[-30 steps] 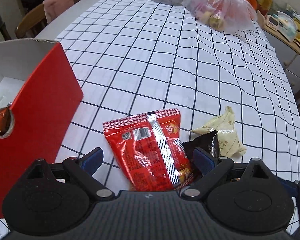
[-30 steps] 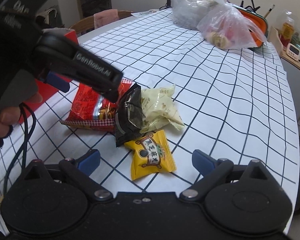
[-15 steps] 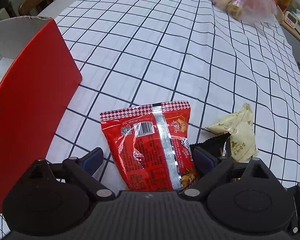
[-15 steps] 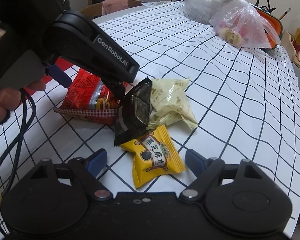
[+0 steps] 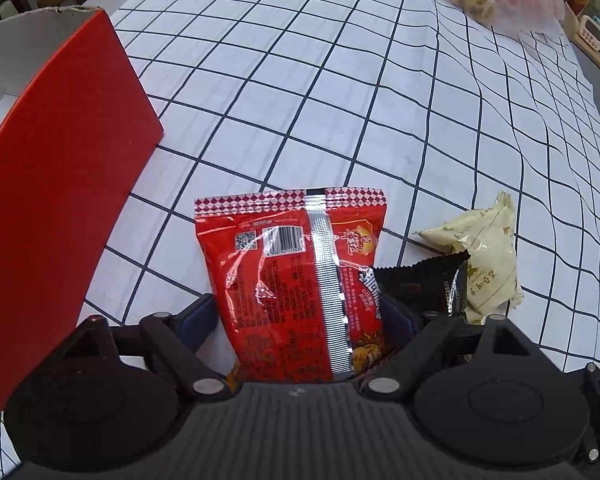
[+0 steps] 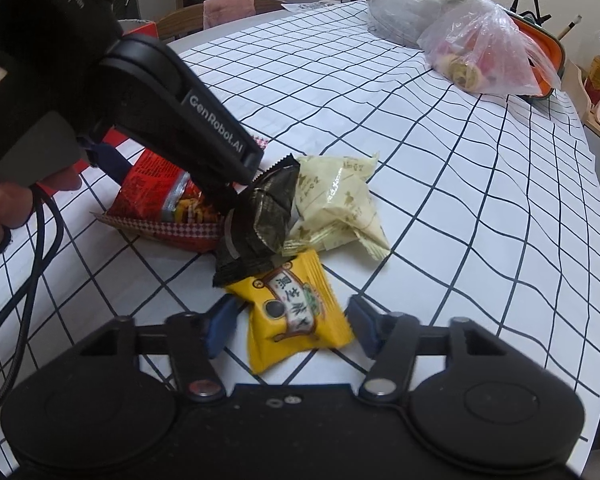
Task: Organize snacks
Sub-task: 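Grasp the red chip bag with the left tool while the right tool grasps the yellow packet, then carry the red chip bag and yellow packet over the cardboard box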
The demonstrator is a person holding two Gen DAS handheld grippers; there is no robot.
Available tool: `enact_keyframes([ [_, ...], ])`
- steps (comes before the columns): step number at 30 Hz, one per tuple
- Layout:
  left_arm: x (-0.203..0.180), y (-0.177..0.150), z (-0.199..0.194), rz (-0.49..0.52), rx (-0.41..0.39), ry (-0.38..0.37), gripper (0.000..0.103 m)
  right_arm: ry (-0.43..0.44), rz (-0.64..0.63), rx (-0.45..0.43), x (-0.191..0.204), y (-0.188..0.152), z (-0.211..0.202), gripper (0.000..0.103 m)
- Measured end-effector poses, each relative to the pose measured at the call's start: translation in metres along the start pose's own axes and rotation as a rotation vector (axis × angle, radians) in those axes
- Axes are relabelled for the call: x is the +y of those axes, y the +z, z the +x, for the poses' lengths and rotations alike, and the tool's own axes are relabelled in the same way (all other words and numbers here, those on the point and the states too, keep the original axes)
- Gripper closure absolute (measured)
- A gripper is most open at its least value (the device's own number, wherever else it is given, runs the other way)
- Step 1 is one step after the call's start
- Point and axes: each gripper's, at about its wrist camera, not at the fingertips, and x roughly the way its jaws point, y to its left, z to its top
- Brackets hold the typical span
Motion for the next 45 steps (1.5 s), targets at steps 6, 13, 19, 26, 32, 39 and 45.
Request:
enact_keyframes([
  [6,0.002,-0.001,-0.002,0.007,-0.006,-0.001,0.024,-0.016,0.018,-0.009,0.0,-0.001,-0.002,0.057],
  [13,0.01,-0.008,-0.006,0.005,-0.022,-0.005,0.031,-0.022,0.074,-0.006,0.0,-0.003,-0.009,0.066],
  [19,0.026,-0.014,-0.01,0.01,-0.025,-0.042,0.031,-0.027,0.156,-0.015,-0.001,-0.006,-0.019,0.067],
  [26,0.044,-0.021,-0.018,0.028,-0.031,-0.106,0.031,-0.046,0.246,-0.047,0.007,-0.01,-0.045,0.067],
  [32,0.059,-0.027,-0.036,0.066,-0.04,-0.16,0.031,-0.071,0.313,-0.086,0.02,-0.008,-0.071,0.067],
  [39,0.075,-0.031,-0.066,0.126,-0.057,-0.222,0.031,-0.105,0.377,-0.144,0.043,-0.002,-0.103,0.067],
  [45,0.091,-0.032,-0.099,0.179,-0.091,-0.277,0.031,-0.134,0.394,-0.198,0.068,0.011,-0.128,0.067],
])
